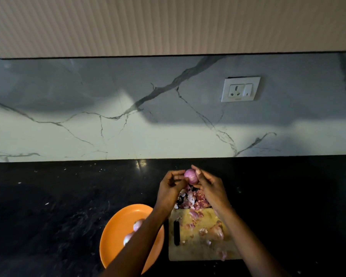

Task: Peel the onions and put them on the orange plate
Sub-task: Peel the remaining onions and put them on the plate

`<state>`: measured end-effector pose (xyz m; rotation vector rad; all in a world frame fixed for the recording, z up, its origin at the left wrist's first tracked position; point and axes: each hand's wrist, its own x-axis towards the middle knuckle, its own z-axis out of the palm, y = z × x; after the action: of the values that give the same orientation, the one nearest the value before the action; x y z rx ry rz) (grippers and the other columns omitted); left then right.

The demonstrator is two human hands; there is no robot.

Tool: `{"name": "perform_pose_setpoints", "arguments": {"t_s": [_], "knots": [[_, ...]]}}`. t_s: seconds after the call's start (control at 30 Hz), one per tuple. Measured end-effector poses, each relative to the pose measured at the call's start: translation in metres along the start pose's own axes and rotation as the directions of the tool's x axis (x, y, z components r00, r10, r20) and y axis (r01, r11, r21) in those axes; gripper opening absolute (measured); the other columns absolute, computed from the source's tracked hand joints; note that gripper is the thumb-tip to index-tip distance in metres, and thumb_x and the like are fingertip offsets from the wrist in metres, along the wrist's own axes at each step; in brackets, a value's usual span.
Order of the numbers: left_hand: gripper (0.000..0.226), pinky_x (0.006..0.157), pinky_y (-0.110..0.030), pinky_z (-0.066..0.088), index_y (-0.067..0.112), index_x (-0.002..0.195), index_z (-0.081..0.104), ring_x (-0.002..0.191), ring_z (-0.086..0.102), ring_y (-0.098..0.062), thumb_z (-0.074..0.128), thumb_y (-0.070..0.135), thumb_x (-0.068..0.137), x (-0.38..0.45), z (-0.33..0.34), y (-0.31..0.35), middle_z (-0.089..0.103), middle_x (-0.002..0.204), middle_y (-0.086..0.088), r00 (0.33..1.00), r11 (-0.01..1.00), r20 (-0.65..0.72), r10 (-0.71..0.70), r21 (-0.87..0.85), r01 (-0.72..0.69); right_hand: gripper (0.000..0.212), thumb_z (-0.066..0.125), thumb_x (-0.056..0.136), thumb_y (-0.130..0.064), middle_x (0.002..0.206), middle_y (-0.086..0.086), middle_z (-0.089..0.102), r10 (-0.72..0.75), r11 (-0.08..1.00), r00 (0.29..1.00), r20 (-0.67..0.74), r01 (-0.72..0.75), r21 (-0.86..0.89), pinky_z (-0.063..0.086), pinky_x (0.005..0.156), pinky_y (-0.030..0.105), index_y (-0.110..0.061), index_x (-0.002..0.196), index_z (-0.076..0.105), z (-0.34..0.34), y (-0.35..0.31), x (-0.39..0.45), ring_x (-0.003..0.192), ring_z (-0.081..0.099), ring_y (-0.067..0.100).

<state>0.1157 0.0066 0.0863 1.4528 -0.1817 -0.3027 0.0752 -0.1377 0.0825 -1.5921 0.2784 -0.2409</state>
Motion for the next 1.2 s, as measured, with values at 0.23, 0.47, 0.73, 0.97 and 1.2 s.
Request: {"name": "perform_pose_setpoints", "arguments": {"t_s": [0.23, 0.47, 0.73, 0.97, 1.2], "knots": [[0.02, 0.087, -0.031, 0.057, 0.008, 0.111, 0.067, 0.101, 0.071, -0.021, 0.062, 0.0, 0.094, 0.001, -0.006, -0.004, 0.075, 0.105, -0.007, 1.0, 0.999, -0.025, 0.007, 0.051, -0.006, 0.03, 0.054, 0.1, -0.045, 0.121, -0.005, 0.072, -0.015, 0.999, 1.0, 0.011, 0.015, -0.035, 0.059, 0.093, 0.04, -0.036, 0.124, 0.069, -0.003, 0.003, 0.001, 0.107, 0.071, 0.01], [0.027, 0.077, -0.021, 0.056, 0.006, 0.113, 0.061, 0.092, 0.071, -0.014, 0.073, 0.009, 0.088, 0.001, -0.004, 0.005, 0.071, 0.106, -0.01, 0.999, 1.0, 0.036, -0.012, 0.029, 0.011, 0.028, 0.053, 0.096, -0.054, 0.12, -0.013, 0.072, -0.047, 0.992, 0.999, 0.026, 0.05, -0.112, 0.057, 0.097, 0.04, -0.049, 0.12, 0.067, -0.006, 0.003, 0.001, 0.111, 0.068, 0.005], [0.015, 0.077, -0.02, 0.055, 0.002, 0.106, 0.064, 0.089, 0.072, -0.012, 0.064, -0.003, 0.092, 0.002, -0.014, 0.003, 0.074, 0.095, -0.004, 0.998, 0.992, 0.04, 0.043, 0.117, -0.048, 0.027, 0.054, 0.101, -0.042, 0.12, -0.007, 0.073, -0.034, 0.996, 0.999, 0.042, 0.038, -0.08, 0.059, 0.094, 0.04, -0.038, 0.124, 0.068, -0.006, -0.002, 0.0, 0.106, 0.071, 0.01], [0.03, 0.084, -0.027, 0.056, 0.005, 0.109, 0.063, 0.099, 0.069, -0.02, 0.069, 0.026, 0.087, 0.0, -0.008, 0.004, 0.071, 0.106, -0.012, 0.998, 0.999, 0.046, 0.043, -0.003, -0.043, 0.026, 0.055, 0.101, -0.036, 0.119, -0.001, 0.073, -0.013, 1.0, 0.999, 0.037, 0.013, -0.01, 0.06, 0.089, 0.037, -0.034, 0.122, 0.068, -0.004, -0.006, -0.003, 0.104, 0.073, 0.014], [0.009, 0.089, -0.037, 0.057, 0.005, 0.101, 0.07, 0.097, 0.071, -0.027, 0.063, 0.009, 0.095, 0.001, -0.007, -0.007, 0.075, 0.097, -0.011, 0.997, 0.997, -0.027, 0.072, 0.043, -0.071, 0.024, 0.054, 0.102, -0.035, 0.117, 0.0, 0.074, 0.046, 0.996, 0.999, 0.011, -0.046, 0.075, 0.059, 0.082, 0.026, -0.033, 0.12, 0.069, -0.004, -0.009, -0.005, 0.103, 0.073, 0.015]]}}
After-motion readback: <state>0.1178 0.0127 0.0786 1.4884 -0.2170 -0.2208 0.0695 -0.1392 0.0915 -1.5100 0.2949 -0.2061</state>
